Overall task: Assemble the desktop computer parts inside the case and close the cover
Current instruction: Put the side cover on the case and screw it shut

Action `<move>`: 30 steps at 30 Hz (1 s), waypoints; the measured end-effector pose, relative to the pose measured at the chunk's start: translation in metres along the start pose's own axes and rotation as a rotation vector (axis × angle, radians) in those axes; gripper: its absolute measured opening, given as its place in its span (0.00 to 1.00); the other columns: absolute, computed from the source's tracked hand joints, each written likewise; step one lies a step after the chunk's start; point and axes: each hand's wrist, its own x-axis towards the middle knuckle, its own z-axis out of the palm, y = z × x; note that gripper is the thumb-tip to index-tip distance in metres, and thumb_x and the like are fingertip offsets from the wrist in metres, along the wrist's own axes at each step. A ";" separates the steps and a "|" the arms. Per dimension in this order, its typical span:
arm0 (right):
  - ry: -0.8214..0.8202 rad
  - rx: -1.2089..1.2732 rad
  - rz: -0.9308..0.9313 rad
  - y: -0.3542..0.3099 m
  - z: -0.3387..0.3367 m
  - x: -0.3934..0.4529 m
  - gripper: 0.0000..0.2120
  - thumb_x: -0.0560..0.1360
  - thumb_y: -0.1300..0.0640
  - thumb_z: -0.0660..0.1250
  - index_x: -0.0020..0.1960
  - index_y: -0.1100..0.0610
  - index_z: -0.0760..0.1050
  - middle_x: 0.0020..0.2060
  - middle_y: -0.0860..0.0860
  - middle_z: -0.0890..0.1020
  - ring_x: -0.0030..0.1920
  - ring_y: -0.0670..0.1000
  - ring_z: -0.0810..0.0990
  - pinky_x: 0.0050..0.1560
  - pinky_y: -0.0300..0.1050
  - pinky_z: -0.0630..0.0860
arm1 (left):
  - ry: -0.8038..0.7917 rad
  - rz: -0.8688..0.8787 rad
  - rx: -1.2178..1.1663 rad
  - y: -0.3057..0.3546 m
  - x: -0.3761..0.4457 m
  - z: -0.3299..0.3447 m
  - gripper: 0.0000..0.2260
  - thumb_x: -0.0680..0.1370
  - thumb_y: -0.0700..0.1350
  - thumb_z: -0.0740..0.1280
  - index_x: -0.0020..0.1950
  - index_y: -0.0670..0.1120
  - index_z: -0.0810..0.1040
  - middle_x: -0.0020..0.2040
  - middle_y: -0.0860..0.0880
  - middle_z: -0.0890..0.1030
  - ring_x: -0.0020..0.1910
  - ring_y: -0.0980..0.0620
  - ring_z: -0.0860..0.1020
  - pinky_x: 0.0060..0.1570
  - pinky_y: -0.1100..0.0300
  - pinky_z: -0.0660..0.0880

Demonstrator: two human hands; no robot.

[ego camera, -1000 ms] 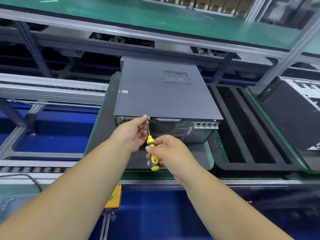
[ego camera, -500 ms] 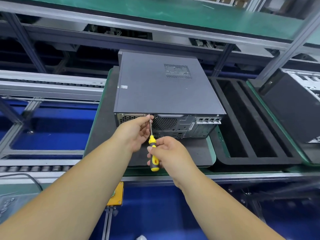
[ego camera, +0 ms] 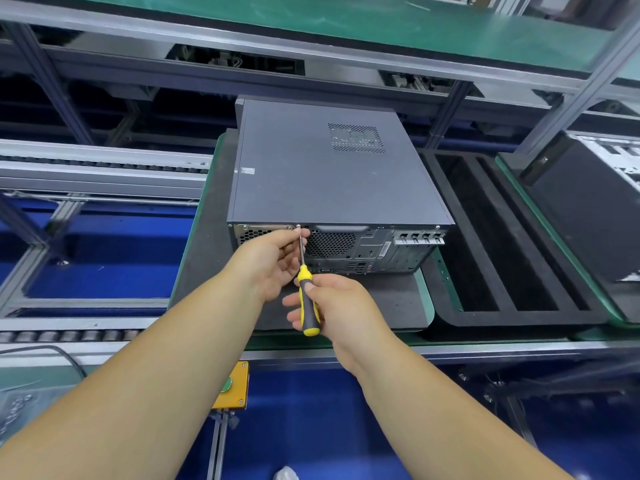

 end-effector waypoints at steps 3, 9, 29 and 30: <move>0.005 0.129 0.108 -0.003 0.002 0.001 0.09 0.84 0.60 0.57 0.52 0.56 0.76 0.40 0.57 0.86 0.33 0.50 0.82 0.36 0.43 0.81 | 0.013 0.004 0.001 0.000 0.000 -0.001 0.05 0.77 0.42 0.69 0.48 0.42 0.84 0.36 0.51 0.81 0.33 0.58 0.77 0.34 0.67 0.73; 0.013 0.154 0.159 -0.005 0.004 0.002 0.10 0.82 0.53 0.64 0.58 0.57 0.75 0.42 0.56 0.87 0.30 0.45 0.79 0.33 0.39 0.77 | 0.028 -0.017 -0.042 -0.001 0.000 0.001 0.04 0.76 0.41 0.71 0.47 0.42 0.84 0.35 0.51 0.82 0.30 0.59 0.77 0.34 0.67 0.73; 0.077 -0.079 -0.009 -0.001 -0.004 -0.001 0.05 0.83 0.58 0.59 0.50 0.54 0.72 0.33 0.51 0.85 0.29 0.46 0.78 0.35 0.42 0.77 | 0.134 -0.133 -0.127 0.005 0.002 0.012 0.08 0.76 0.43 0.67 0.40 0.44 0.84 0.33 0.52 0.81 0.29 0.60 0.77 0.30 0.69 0.73; 0.085 -0.101 -0.018 0.000 -0.005 0.000 0.05 0.83 0.58 0.59 0.49 0.53 0.72 0.32 0.50 0.85 0.30 0.46 0.78 0.38 0.44 0.77 | 0.134 -0.136 -0.140 0.004 0.002 0.012 0.08 0.76 0.43 0.67 0.41 0.44 0.84 0.32 0.53 0.81 0.29 0.60 0.77 0.31 0.69 0.73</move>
